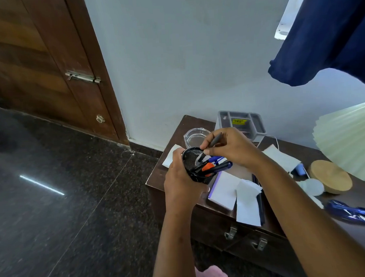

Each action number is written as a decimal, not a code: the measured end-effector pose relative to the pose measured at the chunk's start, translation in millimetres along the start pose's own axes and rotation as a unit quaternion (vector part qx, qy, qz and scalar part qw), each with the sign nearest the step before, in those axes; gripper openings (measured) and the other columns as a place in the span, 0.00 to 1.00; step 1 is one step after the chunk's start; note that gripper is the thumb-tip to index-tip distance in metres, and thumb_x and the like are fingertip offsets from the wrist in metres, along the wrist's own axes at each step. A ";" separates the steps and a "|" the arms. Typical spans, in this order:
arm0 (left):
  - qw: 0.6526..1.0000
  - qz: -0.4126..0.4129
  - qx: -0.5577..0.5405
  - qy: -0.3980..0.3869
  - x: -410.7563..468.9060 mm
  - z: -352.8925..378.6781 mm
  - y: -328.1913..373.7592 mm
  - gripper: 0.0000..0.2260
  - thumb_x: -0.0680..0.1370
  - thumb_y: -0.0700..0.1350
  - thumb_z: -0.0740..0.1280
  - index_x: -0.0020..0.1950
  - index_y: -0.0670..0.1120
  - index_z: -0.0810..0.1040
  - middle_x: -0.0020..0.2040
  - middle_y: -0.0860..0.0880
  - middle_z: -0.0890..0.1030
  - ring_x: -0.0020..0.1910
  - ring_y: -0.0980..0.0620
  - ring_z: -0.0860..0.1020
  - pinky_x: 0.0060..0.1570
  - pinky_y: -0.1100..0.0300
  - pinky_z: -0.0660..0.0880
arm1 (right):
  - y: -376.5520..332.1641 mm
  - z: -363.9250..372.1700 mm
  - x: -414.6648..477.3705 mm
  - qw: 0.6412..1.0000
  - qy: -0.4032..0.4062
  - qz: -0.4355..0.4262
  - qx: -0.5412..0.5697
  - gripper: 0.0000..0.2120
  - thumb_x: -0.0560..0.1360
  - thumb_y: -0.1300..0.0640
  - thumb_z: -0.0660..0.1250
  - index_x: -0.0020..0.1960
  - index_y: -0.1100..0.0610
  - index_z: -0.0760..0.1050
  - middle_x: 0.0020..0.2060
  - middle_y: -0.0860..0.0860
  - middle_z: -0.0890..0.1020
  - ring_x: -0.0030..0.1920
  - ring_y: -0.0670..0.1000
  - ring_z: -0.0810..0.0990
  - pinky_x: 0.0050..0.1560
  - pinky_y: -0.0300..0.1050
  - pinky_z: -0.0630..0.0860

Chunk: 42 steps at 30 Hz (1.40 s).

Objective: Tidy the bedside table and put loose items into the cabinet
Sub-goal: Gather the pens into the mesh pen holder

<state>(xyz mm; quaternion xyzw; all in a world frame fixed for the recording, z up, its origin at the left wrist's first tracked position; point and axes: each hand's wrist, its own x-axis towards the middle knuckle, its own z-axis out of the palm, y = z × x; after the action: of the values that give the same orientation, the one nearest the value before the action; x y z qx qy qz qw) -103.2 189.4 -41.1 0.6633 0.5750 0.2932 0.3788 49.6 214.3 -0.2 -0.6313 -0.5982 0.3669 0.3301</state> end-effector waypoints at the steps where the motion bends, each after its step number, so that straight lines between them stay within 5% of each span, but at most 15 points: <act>1: 1.000 0.002 -0.004 0.001 0.5 0.9 -0.1 0.35 0.62 0.42 0.78 0.63 0.50 0.64 0.54 0.53 0.78 0.53 0.50 0.77 0.48 0.59 0.73 | 0.7 -2.3 0.1 1.000 -0.010 0.004 -0.014 0.06 0.69 0.67 0.73 0.43 0.57 0.83 0.38 0.49 0.85 0.42 0.45 0.83 0.51 0.40 0.78; 7: 1.000 0.002 -0.008 0.002 0.4 1.6 0.0 0.35 0.62 0.44 0.79 0.63 0.50 0.65 0.56 0.53 0.79 0.54 0.50 0.77 0.47 0.62 0.69 | 2.9 -19.1 -16.5 0.998 0.030 0.044 0.022 0.07 0.77 0.50 0.65 0.50 0.48 0.82 0.49 0.44 0.84 0.45 0.39 0.80 0.50 0.38 0.75; 10: 1.000 0.009 0.002 0.006 -0.5 -0.3 -0.5 0.35 0.62 0.42 0.79 0.64 0.49 0.65 0.57 0.53 0.78 0.55 0.50 0.76 0.48 0.63 0.68 | 15.3 -38.9 -38.4 0.985 0.090 0.115 0.089 0.12 0.81 0.52 0.58 0.51 0.53 0.81 0.46 0.50 0.83 0.41 0.46 0.79 0.45 0.40 0.75; 13: 1.000 0.009 0.009 0.000 -1.4 -0.2 2.6 0.37 0.61 0.40 0.79 0.65 0.49 0.65 0.58 0.52 0.78 0.56 0.50 0.76 0.47 0.64 0.66 | 36.2 -59.8 -51.6 0.964 0.082 0.213 -0.137 0.09 0.78 0.59 0.61 0.47 0.56 0.80 0.43 0.55 0.83 0.39 0.53 0.80 0.44 0.45 0.78; 15: 1.000 0.011 0.011 -0.008 -2.1 0.7 5.6 0.38 0.61 0.39 0.79 0.66 0.49 0.64 0.59 0.52 0.77 0.57 0.50 0.76 0.47 0.64 0.66 | 52.2 -58.3 -58.2 0.917 0.046 0.257 -0.302 0.09 0.73 0.64 0.63 0.47 0.58 0.81 0.45 0.57 0.84 0.43 0.57 0.82 0.49 0.49 0.80; 20: 1.000 0.015 0.016 -0.008 -4.1 3.0 8.1 0.38 0.60 0.37 0.78 0.65 0.49 0.64 0.56 0.54 0.77 0.55 0.48 0.76 0.47 0.62 0.67 | 87.9 -10.8 -87.2 0.864 0.036 0.266 -0.425 0.11 0.75 0.63 0.62 0.56 0.56 0.76 0.52 0.54 0.78 0.48 0.54 0.80 0.44 0.43 0.77; 26: 0.999 0.022 0.022 -0.015 -6.0 5.3 10.6 0.38 0.60 0.36 0.78 0.64 0.50 0.64 0.57 0.53 0.77 0.52 0.50 0.74 0.46 0.62 0.66 | 93.1 3.0 -91.7 0.832 0.068 0.165 -0.525 0.09 0.74 0.65 0.59 0.51 0.55 0.72 0.45 0.54 0.83 0.46 0.53 0.81 0.42 0.41 0.69; 31: 0.999 0.031 0.025 -0.016 -5.5 7.1 10.5 0.38 0.60 0.36 0.78 0.65 0.49 0.64 0.58 0.52 0.77 0.51 0.54 0.72 0.47 0.62 0.66 | 101.3 0.4 -85.6 0.843 0.122 0.151 -0.501 0.14 0.72 0.65 0.56 0.58 0.60 0.68 0.35 0.53 0.75 0.37 0.56 0.76 0.40 0.41 0.69; 37: 0.999 0.034 0.028 -0.017 -4.2 8.7 7.8 0.40 0.59 0.37 0.79 0.66 0.49 0.64 0.59 0.51 0.77 0.56 0.49 0.75 0.48 0.62 0.66 | 80.1 -35.4 -73.8 0.908 0.147 0.302 -0.251 0.06 0.72 0.62 0.65 0.47 0.59 0.68 0.46 0.57 0.78 0.42 0.56 0.77 0.36 0.43 0.73; 40: 0.998 0.046 0.029 -0.015 -5.0 10.2 8.5 0.39 0.59 0.37 0.79 0.65 0.49 0.65 0.58 0.52 0.77 0.56 0.49 0.75 0.48 0.62 0.66 | 65.2 -55.3 -78.3 0.932 0.235 0.239 -0.139 0.04 0.72 0.60 0.65 0.46 0.59 0.74 0.41 0.58 0.83 0.38 0.56 0.83 0.42 0.48 0.82; 42: 0.998 0.055 0.028 -0.017 -5.3 11.7 8.9 0.39 0.60 0.37 0.79 0.66 0.49 0.65 0.57 0.52 0.77 0.54 0.51 0.75 0.47 0.62 0.66 | 44.6 -60.3 -82.1 0.946 0.280 0.157 -0.042 0.02 0.73 0.60 0.66 0.45 0.57 0.75 0.35 0.56 0.82 0.30 0.49 0.81 0.34 0.41 0.81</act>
<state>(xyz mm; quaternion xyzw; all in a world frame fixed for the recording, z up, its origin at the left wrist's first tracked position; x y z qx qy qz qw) -89.6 181.9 -39.7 0.7094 0.5390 0.2858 0.3528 123.0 130.8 -1.8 -0.8076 -0.3903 0.1971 0.3957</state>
